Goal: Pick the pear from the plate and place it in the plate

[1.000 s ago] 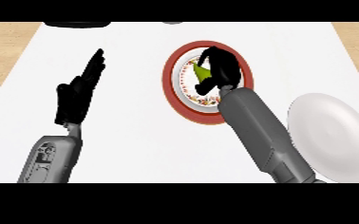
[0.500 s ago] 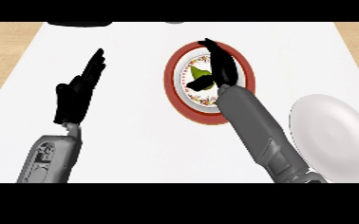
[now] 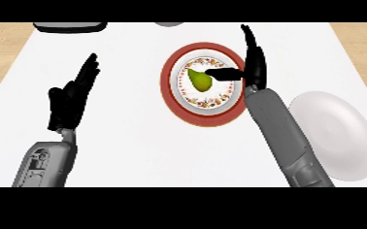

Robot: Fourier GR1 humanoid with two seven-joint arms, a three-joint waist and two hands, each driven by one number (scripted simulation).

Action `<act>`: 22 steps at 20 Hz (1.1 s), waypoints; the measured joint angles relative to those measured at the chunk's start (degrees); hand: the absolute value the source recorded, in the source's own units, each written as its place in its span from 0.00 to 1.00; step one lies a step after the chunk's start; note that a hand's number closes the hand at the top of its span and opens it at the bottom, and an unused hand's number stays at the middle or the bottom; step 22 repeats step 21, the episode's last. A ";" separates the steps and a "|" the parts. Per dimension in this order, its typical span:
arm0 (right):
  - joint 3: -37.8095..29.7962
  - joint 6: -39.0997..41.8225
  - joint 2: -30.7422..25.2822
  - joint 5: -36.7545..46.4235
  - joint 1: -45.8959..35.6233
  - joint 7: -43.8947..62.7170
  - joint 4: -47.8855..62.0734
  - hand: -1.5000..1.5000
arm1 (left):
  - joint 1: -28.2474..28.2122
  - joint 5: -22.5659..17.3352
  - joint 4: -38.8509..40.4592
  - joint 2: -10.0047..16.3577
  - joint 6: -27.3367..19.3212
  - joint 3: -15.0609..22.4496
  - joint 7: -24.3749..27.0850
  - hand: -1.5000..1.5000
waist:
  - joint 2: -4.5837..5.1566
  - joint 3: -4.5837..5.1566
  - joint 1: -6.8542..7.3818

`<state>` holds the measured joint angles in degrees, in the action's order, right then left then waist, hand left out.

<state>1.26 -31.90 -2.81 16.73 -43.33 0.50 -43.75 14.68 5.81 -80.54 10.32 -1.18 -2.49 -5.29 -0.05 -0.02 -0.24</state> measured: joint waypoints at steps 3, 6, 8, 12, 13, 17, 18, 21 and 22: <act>-2.10 1.65 -2.94 -2.61 4.84 -0.73 -5.88 0.00 | -0.09 0.01 -0.17 0.21 0.16 -0.25 -0.08 0.50 | -0.15 0.01 -0.44; -3.81 4.54 -6.21 -5.16 10.60 -1.44 -11.98 0.00 | -0.20 -0.21 -0.47 0.52 0.65 -0.50 -0.46 0.50 | -0.21 0.02 -0.62; -4.44 7.53 -8.56 -6.77 14.36 -0.69 -16.81 0.00 | 0.50 0.00 0.42 0.52 0.56 -0.75 -0.12 0.50 | -0.20 0.02 -0.71; -6.28 12.88 -12.34 -9.89 22.25 -2.46 -23.27 0.00 | -0.46 0.20 -0.89 0.11 0.52 -0.54 -0.25 0.50 | -0.16 0.03 -0.43; -6.88 13.91 -13.19 -10.41 23.65 -2.79 -24.37 0.00 | -1.11 0.12 -1.38 0.09 0.71 -0.59 -0.09 0.50 | -0.13 0.02 -0.32; -10.29 18.70 -16.93 -12.96 25.10 -3.50 -25.29 0.00 | -1.38 0.73 -2.51 -0.38 0.74 -0.27 -1.00 0.50 | -0.04 0.01 -0.01; -10.98 19.55 -17.17 -13.54 26.08 -4.56 -25.18 0.00 | -1.00 0.86 -2.04 -0.57 0.57 -0.38 -1.01 0.50 | -0.03 0.03 0.01; -13.28 21.89 -18.38 -14.62 25.95 -8.49 -21.14 0.00 | -1.20 1.10 -2.74 -1.06 0.62 -0.26 -0.96 0.50 | 0.03 0.01 0.20; -13.28 21.89 -18.38 -14.62 25.95 -8.49 -21.14 0.00 | -1.20 1.10 -2.74 -1.06 0.62 -0.26 -0.96 0.50 | 0.03 0.01 0.20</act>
